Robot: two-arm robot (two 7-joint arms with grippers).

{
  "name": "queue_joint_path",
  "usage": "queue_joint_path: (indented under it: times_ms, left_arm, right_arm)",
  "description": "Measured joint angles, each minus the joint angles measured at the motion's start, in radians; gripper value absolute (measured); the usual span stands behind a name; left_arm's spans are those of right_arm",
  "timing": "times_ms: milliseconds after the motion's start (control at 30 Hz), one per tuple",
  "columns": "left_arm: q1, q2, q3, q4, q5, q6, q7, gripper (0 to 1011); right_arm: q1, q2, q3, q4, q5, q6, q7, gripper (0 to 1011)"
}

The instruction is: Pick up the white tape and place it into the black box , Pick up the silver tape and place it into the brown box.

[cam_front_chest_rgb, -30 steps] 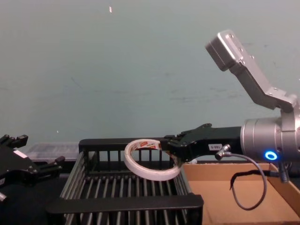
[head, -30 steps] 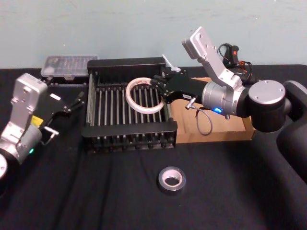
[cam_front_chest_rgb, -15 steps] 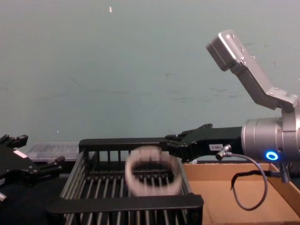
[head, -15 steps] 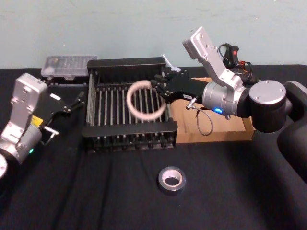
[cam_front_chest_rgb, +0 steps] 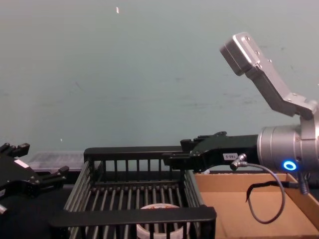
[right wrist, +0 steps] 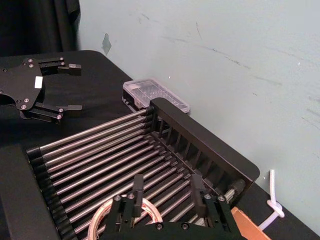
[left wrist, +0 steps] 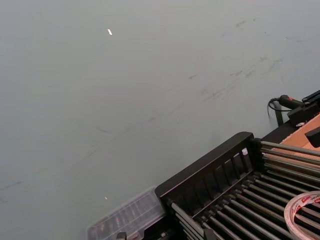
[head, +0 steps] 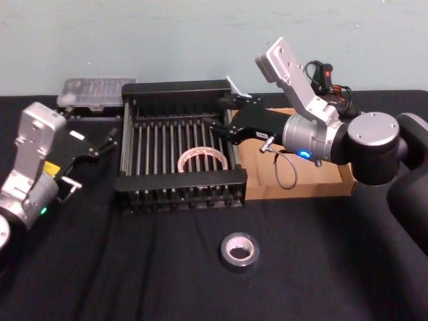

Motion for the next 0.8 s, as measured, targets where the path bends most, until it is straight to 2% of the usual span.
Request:
queue_joint_path:
  times_ms: [67,133,200,467,667,800]
  left_arm:
    - [0.000,0.000,0.000,0.000,0.000,0.000,0.000,1001]
    - [0.000,0.000,0.000,0.000,0.000,0.000,0.000,1001]
    - [0.000,0.000,0.000,0.000,0.000,0.000,0.000,1001]
    - [0.000,0.000,0.000,0.000,0.000,0.000,0.000,1001]
    - [0.000,0.000,0.000,0.000,0.000,0.000,0.000,1001]
    - [0.000,0.000,0.000,0.000,0.000,0.000,0.000,1001]
  right_arm:
    - [0.000,0.000,0.000,0.000,0.000,0.000,0.000,672]
    - [0.000,0.000,0.000,0.000,0.000,0.000,0.000,703]
    - [-0.001,0.000,0.000,0.000,0.000,0.001,0.000,787]
    - [-0.011,0.009,0.003,-0.023,0.001,0.002,-0.009,997]
    - [-0.041,0.032,0.018,-0.085,0.006,0.014,-0.023,1002]
    - [-0.079,0.064,0.036,-0.156,0.020,0.031,-0.032,1002]
